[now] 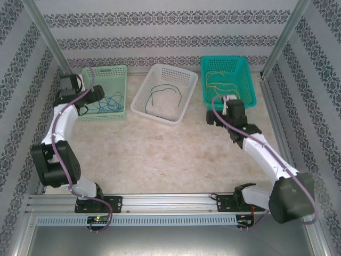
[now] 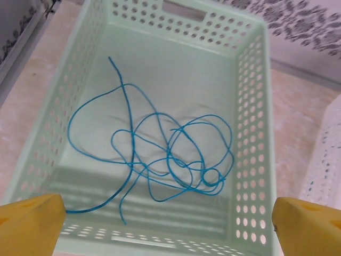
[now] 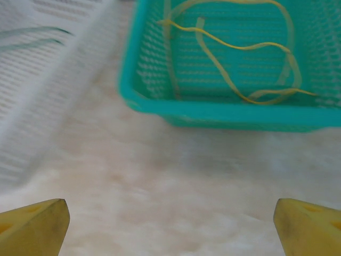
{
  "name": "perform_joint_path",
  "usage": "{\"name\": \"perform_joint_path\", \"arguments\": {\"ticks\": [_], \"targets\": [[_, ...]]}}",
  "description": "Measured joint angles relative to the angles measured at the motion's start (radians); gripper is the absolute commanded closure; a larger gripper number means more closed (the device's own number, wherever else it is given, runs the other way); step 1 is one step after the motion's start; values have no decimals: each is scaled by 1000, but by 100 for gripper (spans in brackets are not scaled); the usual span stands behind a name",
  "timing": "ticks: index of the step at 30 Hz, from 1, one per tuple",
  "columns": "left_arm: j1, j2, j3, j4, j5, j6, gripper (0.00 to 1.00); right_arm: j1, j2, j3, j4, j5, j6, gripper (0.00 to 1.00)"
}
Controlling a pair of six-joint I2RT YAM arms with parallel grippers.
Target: Untangle the cables
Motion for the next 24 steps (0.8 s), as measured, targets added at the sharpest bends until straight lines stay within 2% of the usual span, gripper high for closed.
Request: {"name": "perform_joint_path", "arguments": {"ticks": [3,5,9,12,18,24], "targets": [[-19,-52,-156,110,3,11,0,-36,-13,-183,195,60,-76,2],[-57,-64,-261,179,-40,27,0,-61,32,-270,325,78,-111,2],[-158,-89,-462,353,-132,76,0,-77,181,-313,535,86,-158,2],[-203,-108,-585,490,-173,101,0,-93,249,-305,669,72,-169,2],[-210,-123,-710,703,-219,128,0,-174,322,-340,916,8,-148,2],[-210,-48,-762,935,-223,140,0,-183,340,-354,972,-49,-145,2]]}}
